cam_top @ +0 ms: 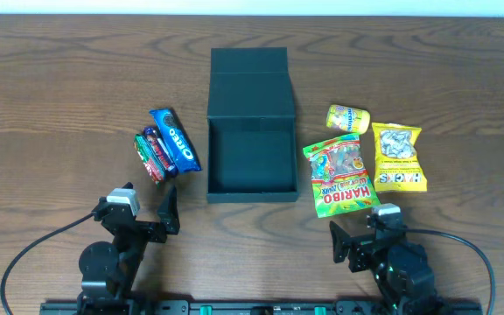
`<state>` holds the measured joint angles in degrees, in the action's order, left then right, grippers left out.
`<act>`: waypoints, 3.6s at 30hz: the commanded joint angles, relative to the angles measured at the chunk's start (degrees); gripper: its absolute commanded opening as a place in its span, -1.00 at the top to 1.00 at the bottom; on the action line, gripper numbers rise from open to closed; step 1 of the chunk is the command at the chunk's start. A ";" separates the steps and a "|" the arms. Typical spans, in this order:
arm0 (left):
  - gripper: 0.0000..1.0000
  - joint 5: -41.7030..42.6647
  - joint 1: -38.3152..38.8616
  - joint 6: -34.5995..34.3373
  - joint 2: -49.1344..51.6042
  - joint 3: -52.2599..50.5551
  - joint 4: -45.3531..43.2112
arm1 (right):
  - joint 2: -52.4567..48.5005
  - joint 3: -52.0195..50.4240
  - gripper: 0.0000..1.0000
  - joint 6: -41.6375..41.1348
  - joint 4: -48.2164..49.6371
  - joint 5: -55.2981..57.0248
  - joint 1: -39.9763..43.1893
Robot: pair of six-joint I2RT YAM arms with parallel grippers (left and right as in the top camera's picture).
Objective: Pack container
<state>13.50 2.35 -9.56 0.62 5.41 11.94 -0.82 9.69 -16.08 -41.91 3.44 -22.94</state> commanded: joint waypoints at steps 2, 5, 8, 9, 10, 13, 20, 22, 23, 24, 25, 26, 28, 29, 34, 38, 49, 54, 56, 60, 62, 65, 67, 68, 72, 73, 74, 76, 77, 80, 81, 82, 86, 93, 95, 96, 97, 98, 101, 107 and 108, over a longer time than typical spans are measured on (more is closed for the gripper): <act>-0.90 -0.39 -0.09 0.79 -0.37 -1.55 0.22 | 0.50 -0.46 -0.99 -0.15 0.22 0.61 -0.24; -0.90 -0.39 -0.09 0.79 -0.37 -1.55 0.20 | 0.50 -0.46 -0.99 -0.15 0.22 0.63 -0.24; -0.90 -0.39 -0.09 0.79 -0.37 -1.55 0.22 | 0.50 -0.46 -0.99 -0.15 0.22 0.63 -0.24; -0.91 -0.39 -0.09 0.79 -0.37 -1.55 0.20 | 0.50 -0.46 -0.99 -0.15 0.22 0.63 -0.24; -0.90 -0.39 -0.09 0.79 -0.37 -1.55 0.22 | 0.50 -0.46 -0.99 -0.15 0.22 0.61 -0.24; -0.90 -0.39 -0.09 0.79 -0.37 -1.55 0.22 | 0.50 -0.46 -0.98 -0.15 0.22 0.61 -0.24; -0.91 -0.39 -0.09 0.79 -0.37 -1.55 0.22 | 0.50 -0.46 -0.99 -0.15 0.22 0.63 -0.24; -0.90 -0.39 -0.09 0.79 -0.35 -1.57 0.20 | 0.50 -0.46 -0.98 -0.15 0.22 0.61 -0.24; -0.90 -0.39 -0.09 0.79 -0.37 -1.55 0.22 | 0.50 -0.46 -0.99 -0.15 0.22 0.61 -0.24; -0.91 -0.39 -0.09 0.79 -0.37 -1.55 0.22 | 0.50 -0.46 -0.98 -0.15 0.22 0.61 -0.24; -0.90 -0.39 -0.09 0.79 -0.37 -1.55 0.22 | 0.50 -0.46 -0.98 -0.15 0.22 0.61 -0.24; -0.90 -0.39 -0.09 0.79 -0.37 -1.55 0.22 | 0.50 -0.46 -0.98 -0.15 0.22 0.61 -0.24; -0.90 -0.42 -0.09 0.79 -0.37 -1.55 0.20 | 0.50 -0.46 -0.99 -0.13 0.22 0.63 -0.24; -0.90 -0.42 -0.09 0.79 -0.37 -1.55 0.20 | 0.50 -0.46 -0.98 -0.15 0.22 0.63 -0.24; -0.90 -0.39 -0.09 0.81 -0.37 -1.55 0.20 | 0.50 -0.46 -0.99 -0.15 0.22 0.61 -0.24; -0.91 -0.39 -0.09 0.79 -0.37 -1.55 0.22 | 0.50 -0.46 -0.99 -0.15 0.22 0.61 -0.24; -0.90 -0.37 -0.09 0.76 -0.37 -1.55 0.22 | 0.50 -0.46 -0.99 -0.15 0.22 0.61 -0.24; -0.91 -0.37 -0.09 0.76 -0.37 -1.55 0.22 | 0.50 -0.44 -0.99 0.72 0.31 1.11 -0.24; -0.90 -0.37 -0.09 0.76 -0.37 -1.55 0.22 | 0.50 -0.44 -0.99 0.66 0.50 1.03 -0.24; -0.90 -0.39 -0.09 0.79 -0.37 -1.55 0.20 | 0.50 -0.44 -0.98 -4.09 5.53 -0.96 -0.24; -0.90 -0.39 -0.09 0.76 -0.37 -1.55 0.20 | 0.50 -0.44 -0.99 -11.32 10.12 -2.21 -0.24; -0.90 -0.39 -0.09 0.76 -0.37 -1.55 0.22 | 0.50 -0.46 -0.98 -28.09 12.04 -12.52 -0.22; -0.90 -0.39 -0.09 0.76 -0.37 -1.55 0.22 | 0.48 -0.46 -0.99 -30.60 11.89 -13.92 -0.24; -0.90 -0.39 -0.09 0.79 -0.37 -1.55 0.22 | 0.48 -0.46 -0.98 -30.67 12.13 -14.16 -0.24; -0.91 -0.39 -0.09 0.79 -0.37 -1.55 0.22 | 0.48 -0.48 -0.98 -28.02 12.87 -15.63 -0.24; -0.90 -0.39 -0.09 0.79 -0.35 -1.55 0.22 | 0.48 -0.48 -0.98 -24.52 13.46 -15.47 -0.24; -0.90 -0.39 -0.09 0.76 -0.37 -1.55 0.20 | 0.33 -0.46 -0.99 -21.84 13.79 -14.47 -0.22; -0.91 -0.39 -0.09 0.76 -0.37 -1.55 0.22 | -0.87 -0.26 -0.98 -20.94 14.19 -9.77 -0.20; -0.90 -0.39 -0.09 0.76 -0.37 -1.55 0.22 | -1.95 0.13 -0.99 -20.76 14.21 -8.44 -0.15; -0.90 -0.39 -0.09 0.79 -0.37 -1.55 0.22 | -8.00 3.19 -0.99 -18.12 14.25 -5.14 0.44; -0.90 -0.39 -0.09 0.76 -0.37 -1.55 0.22 | -11.21 4.96 -0.98 -16.65 14.23 -3.63 0.68; -0.91 -0.39 -0.09 0.79 -0.37 -1.55 0.22 | -14.78 6.99 -0.99 -14.93 14.10 -2.08 0.96; -0.90 -0.39 -0.09 0.79 -0.37 -1.55 0.22 | -32.72 16.96 -0.98 -8.68 11.82 1.57 2.71; -0.90 -0.39 -0.09 0.76 -0.37 -1.55 0.20 | -65.40 30.77 -0.99 -4.83 11.89 7.39 3.52; -0.91 -0.39 -0.09 0.79 -0.37 -1.55 0.22 | -71.58 32.26 -0.94 -4.85 12.52 8.13 3.98; -0.90 -0.39 -0.09 0.76 -0.37 -1.57 0.20 | -73.94 32.50 -0.90 -4.85 13.00 8.13 4.26; -0.91 -0.39 -0.09 0.76 -0.37 -1.55 0.22 | -76.08 32.54 -0.87 -4.85 13.57 8.02 4.55; -0.91 -0.39 -0.09 0.76 -0.37 -1.55 0.22 | -77.96 32.54 -0.82 -4.85 14.14 7.56 4.63; -0.91 -0.39 -0.09 0.76 -0.37 -1.55 0.20 | -83.17 32.54 -0.62 -4.83 16.44 7.45 4.66; -0.90 -0.39 -0.09 0.79 -0.37 -1.55 0.22 | -89.29 32.52 -0.11 -2.19 22.29 6.54 4.72; -0.90 -0.39 -0.09 0.76 -0.37 -1.55 0.22 | -90.36 32.52 -0.01 -2.03 23.12 6.38 4.74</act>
<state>13.45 2.35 -9.15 0.58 5.30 11.64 -89.01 41.34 -19.66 -19.92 9.67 -18.59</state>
